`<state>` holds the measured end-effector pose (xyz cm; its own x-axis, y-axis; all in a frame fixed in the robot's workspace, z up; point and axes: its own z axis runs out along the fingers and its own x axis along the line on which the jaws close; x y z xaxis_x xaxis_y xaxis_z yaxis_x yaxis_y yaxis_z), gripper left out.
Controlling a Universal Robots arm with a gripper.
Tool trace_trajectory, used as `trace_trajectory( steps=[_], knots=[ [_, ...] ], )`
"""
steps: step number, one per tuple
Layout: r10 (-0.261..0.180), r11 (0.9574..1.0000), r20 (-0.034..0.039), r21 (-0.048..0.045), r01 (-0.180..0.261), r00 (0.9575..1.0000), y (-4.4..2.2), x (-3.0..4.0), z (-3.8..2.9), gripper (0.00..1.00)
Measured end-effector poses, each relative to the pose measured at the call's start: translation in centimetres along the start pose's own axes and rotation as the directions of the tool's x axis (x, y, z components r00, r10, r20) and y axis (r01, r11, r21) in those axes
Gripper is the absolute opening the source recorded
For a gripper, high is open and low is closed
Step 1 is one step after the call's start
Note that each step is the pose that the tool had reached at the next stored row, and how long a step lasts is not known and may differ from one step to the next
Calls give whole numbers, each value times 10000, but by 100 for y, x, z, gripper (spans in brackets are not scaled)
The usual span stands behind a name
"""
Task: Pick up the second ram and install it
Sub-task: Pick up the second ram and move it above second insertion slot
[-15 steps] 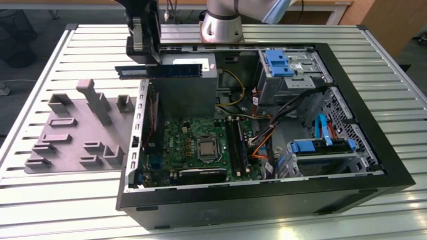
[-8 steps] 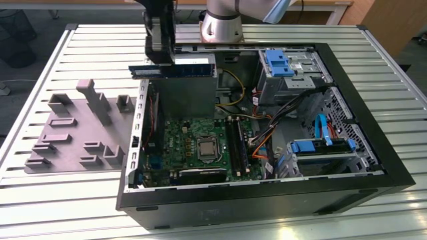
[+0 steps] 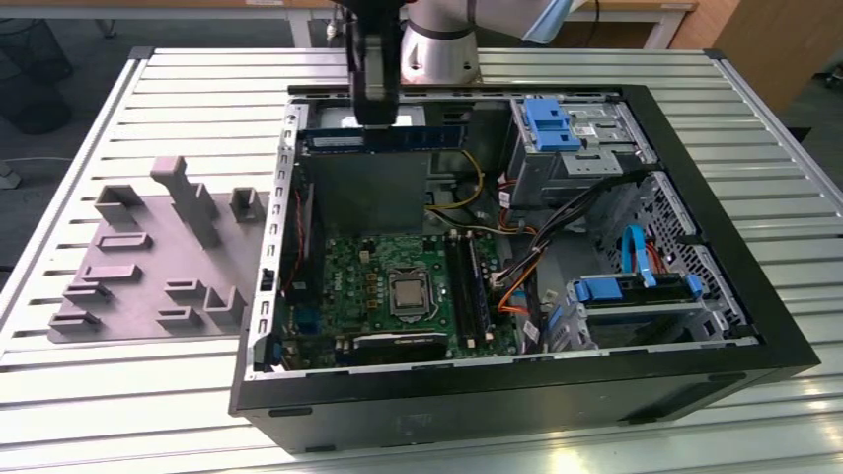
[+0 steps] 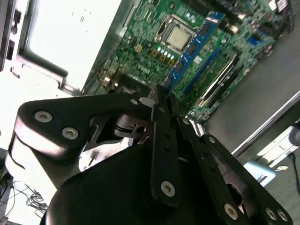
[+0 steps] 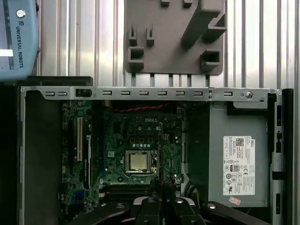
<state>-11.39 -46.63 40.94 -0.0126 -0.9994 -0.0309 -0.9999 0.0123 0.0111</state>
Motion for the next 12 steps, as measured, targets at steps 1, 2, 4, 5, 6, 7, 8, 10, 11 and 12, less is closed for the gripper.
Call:
trace_trajectory(
  steps=[1, 2, 4, 5, 6, 7, 8, 10, 11, 12],
  knots=[
    [1, 10000, 0, 0, -1, 10000, -42, -1, 0, 14],
    [1, 10000, 0, 1, -1, 10000, -85, -1, 0, 14],
    [-1, 10000, 0, 2, 1, 10000, -162, -2, 0, 14],
    [0, 10000, 0, 3, 0, 10000, -199, -3, 0, 14],
    [1, 10000, 0, 3, -1, 10000, -234, -3, 0, 14],
    [0, 10000, -1, 4, 0, 10000, -266, -3, 0, 14],
    [-1, 10000, -1, 4, 1, 10000, -296, -4, 0, 14],
    [1, 10000, -1, 4, -1, 10000, -352, -4, 0, 14],
    [1, 10000, 1, 5, -1, 10000, -384, -5, 1, 14],
    [0, 10000, 0, 5, 0, 10000, -416, -5, 0, 14]
  ],
)
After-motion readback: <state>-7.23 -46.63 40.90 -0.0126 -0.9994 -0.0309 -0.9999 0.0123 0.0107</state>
